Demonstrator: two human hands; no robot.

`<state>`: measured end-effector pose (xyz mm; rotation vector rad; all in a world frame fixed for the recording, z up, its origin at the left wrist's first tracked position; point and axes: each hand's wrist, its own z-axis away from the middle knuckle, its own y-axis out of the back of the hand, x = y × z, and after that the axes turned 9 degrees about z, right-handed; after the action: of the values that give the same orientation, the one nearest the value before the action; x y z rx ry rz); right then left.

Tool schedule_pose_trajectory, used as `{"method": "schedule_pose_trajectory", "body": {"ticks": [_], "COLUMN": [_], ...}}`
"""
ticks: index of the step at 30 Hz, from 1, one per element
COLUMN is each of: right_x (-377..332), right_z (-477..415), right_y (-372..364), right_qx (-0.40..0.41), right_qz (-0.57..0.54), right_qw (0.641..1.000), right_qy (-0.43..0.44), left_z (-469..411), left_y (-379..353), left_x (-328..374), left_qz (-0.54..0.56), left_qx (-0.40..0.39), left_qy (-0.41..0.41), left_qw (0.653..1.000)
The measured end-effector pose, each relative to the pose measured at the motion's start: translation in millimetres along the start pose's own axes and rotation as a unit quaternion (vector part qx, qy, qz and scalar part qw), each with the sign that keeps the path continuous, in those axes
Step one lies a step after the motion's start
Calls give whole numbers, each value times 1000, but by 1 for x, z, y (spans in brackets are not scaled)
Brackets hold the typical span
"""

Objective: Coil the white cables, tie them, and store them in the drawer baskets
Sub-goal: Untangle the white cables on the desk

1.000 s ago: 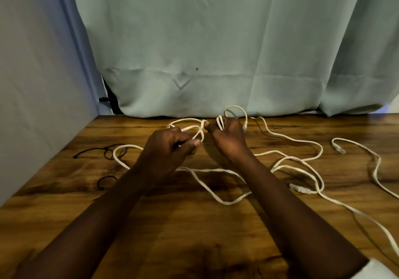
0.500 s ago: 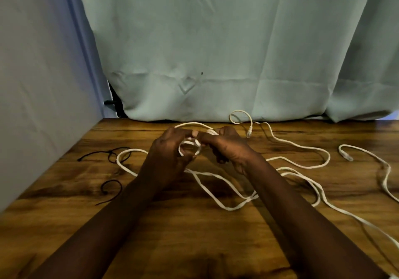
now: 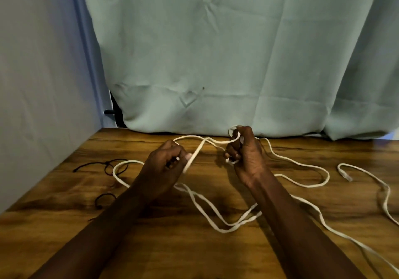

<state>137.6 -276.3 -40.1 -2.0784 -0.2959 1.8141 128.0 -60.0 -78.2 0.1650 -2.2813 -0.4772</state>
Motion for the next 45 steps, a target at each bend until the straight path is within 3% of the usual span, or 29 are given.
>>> {"method": "schedule_pose_trajectory", "body": {"ticks": [4,9,13,17,21,24,27,33,45], "right_x": [3,-2,-9,-13,-18,-20,-21,-19,-15], "right_z": [-4,5,3,1,7,9,11,19,17], "right_y": [5,16,19,9,0,-4,-7,-9,-20], "right_qx": [54,63,-81,-245,-403,-443,-427,-402,-404], "right_qz": [32,171,224,145,-5,-93,-117,-95,-79], "right_qw": [998,983,970,949,894,871,880,899,899], "right_qy": [19,19,-44,-138,-195,-193,-174,-148,-147], "left_z": [4,-2,-10,-13,-14,-15,-16,-13,-12], "left_y": [0,-3,13,29,33,29,27,31,33], "left_x": [12,20,3,-7,-14,-18,-22,-27,-36], "left_qz": [182,135,94,-29,-60,-119,-173,-183,-184], "left_qx": [50,198,314,390,382,357,344,314,288], "left_qy": [70,46,56,139,216,215,185,212,232], "left_qw": [979,970,943,910,897,901,904,907,911]}}
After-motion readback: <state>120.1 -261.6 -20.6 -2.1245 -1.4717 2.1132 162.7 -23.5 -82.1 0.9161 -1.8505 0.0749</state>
